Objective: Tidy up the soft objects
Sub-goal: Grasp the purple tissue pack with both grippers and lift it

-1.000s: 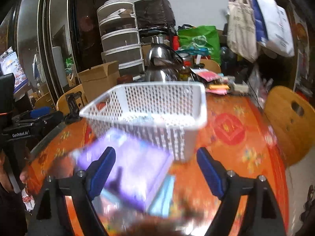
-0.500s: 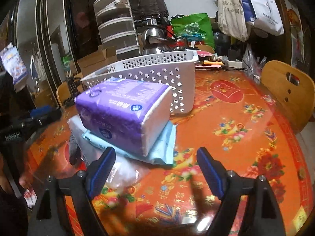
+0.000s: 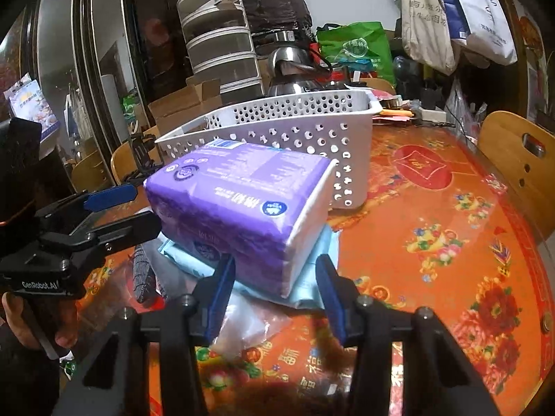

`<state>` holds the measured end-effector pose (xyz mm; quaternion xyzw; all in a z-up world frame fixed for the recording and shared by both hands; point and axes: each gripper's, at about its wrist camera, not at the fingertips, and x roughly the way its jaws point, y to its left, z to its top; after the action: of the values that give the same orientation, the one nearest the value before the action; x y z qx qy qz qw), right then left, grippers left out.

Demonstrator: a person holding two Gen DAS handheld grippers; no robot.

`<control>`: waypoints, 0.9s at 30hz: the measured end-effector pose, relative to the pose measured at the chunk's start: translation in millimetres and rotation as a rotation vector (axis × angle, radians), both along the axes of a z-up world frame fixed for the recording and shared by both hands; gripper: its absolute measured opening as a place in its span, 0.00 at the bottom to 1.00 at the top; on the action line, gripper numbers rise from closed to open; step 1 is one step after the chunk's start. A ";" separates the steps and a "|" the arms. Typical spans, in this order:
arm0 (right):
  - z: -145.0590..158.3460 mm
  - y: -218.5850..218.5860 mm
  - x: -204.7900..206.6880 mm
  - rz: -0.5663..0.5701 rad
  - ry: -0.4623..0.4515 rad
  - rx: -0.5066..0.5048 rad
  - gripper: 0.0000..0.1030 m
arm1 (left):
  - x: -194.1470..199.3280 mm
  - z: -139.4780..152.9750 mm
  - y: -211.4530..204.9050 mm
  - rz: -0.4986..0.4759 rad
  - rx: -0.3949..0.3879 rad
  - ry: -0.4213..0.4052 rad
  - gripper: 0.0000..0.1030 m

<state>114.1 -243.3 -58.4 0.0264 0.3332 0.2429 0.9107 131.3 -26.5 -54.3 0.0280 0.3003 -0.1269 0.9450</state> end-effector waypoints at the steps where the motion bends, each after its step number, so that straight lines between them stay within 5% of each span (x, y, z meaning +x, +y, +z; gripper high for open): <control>1: -0.4 0.1 0.7 0.004 0.002 0.007 0.46 | 2.1 -1.0 -0.5 -0.004 0.004 0.003 0.67; 10: -1.5 0.1 6.5 0.027 0.004 0.027 0.46 | 14.0 -12.2 -14.9 -0.099 0.003 0.044 0.39; 27: 1.3 4.4 -2.1 0.014 -0.028 -0.012 0.31 | -5.3 -13.9 -13.4 -0.051 -0.021 0.041 0.29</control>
<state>112.0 -239.0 -57.1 0.0152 0.3220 0.2474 0.9137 126.0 -40.0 -68.2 0.0232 0.3175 -0.1544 0.9353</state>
